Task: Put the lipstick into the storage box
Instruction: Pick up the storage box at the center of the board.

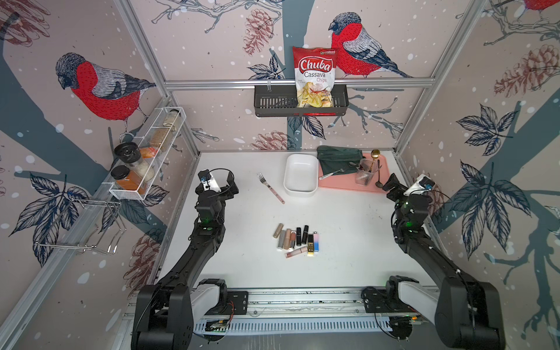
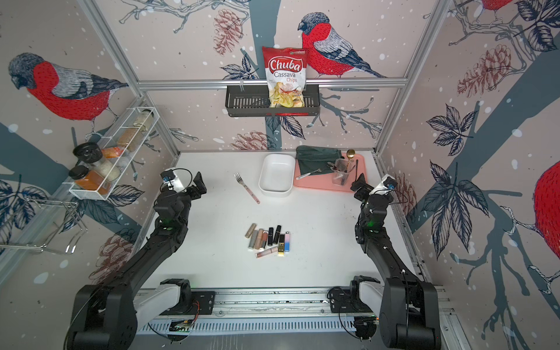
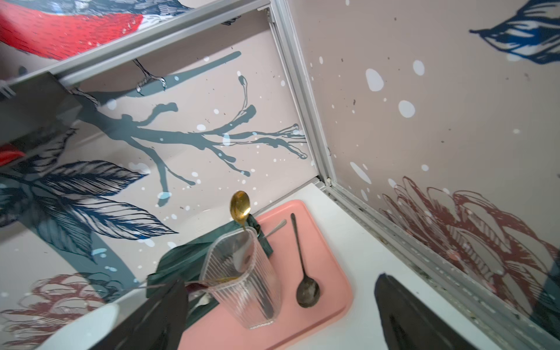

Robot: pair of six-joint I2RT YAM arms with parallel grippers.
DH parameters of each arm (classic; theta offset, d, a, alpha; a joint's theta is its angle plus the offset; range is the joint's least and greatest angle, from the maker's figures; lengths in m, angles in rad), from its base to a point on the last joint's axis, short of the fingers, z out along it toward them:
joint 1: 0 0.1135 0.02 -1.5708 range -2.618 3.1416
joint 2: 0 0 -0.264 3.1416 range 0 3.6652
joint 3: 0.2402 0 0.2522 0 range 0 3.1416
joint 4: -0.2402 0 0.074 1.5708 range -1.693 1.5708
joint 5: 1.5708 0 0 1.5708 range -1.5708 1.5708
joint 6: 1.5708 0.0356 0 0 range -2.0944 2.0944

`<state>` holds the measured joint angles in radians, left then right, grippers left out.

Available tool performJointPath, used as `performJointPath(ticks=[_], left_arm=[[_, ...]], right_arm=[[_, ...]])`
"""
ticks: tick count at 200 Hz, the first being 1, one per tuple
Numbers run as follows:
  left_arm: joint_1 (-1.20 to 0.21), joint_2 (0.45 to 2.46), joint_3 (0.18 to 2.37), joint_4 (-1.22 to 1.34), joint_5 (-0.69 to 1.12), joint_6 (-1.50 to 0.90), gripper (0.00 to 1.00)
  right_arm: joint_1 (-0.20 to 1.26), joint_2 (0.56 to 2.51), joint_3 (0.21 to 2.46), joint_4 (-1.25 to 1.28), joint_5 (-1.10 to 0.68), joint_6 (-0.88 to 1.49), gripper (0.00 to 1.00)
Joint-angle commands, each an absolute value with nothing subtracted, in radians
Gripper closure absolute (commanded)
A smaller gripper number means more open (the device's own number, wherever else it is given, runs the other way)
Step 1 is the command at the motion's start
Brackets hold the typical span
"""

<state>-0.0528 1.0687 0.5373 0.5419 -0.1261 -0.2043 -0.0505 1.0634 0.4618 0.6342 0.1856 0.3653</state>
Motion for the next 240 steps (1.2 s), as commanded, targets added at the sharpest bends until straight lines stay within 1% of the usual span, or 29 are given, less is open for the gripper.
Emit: performJointPath(ticks=[1, 19, 49, 75, 112, 139, 152, 169, 189, 240], left_arm=[[-0.058, 1.051, 0.587, 0.374, 0.072, -0.256, 0.04], [-0.06, 1.054, 0.626, 0.321, 0.231, -0.281, 0.04], [-0.064, 1.037, 0.624, 0.312, 0.393, -0.348, 0.04], [-0.071, 1.023, 0.608, 0.304, 0.504, -0.393, 0.04], [-0.083, 0.958, 0.564, 0.27, 0.516, -0.422, 0.04], [-0.089, 0.964, 0.561, 0.21, 0.54, -0.403, 0.04], [-0.096, 0.975, 0.561, 0.198, 0.55, -0.396, 0.04], [-0.111, 0.999, 0.57, 0.184, 0.564, -0.386, 0.04], [-0.135, 1.018, 0.587, 0.144, 0.543, -0.364, 0.05], [-0.155, 0.99, 0.587, 0.106, 0.496, -0.35, 0.05]], right_arm=[[-0.052, 1.042, 0.523, 0.46, 0.014, 0.438, 0.0], [-0.049, 1.053, 0.586, 0.394, -0.098, 0.462, 0.0], [-0.01, 1.088, 0.685, 0.279, -0.262, 0.468, 0.0], [0.118, 1.121, 0.782, 0.117, -0.275, 0.397, 0.0], [0.335, 1.18, 0.881, -0.065, -0.204, 0.341, 0.0], [0.431, 1.234, 0.92, -0.146, -0.176, 0.377, 0.0], [0.45, 1.249, 0.921, -0.153, -0.173, 0.425, 0.0], [0.461, 1.312, 0.92, -0.148, -0.176, 0.478, 0.0], [0.475, 1.379, 0.942, -0.16, -0.149, 0.52, 0.0], [0.513, 1.612, 1.113, -0.264, -0.093, 0.607, 0.01]])
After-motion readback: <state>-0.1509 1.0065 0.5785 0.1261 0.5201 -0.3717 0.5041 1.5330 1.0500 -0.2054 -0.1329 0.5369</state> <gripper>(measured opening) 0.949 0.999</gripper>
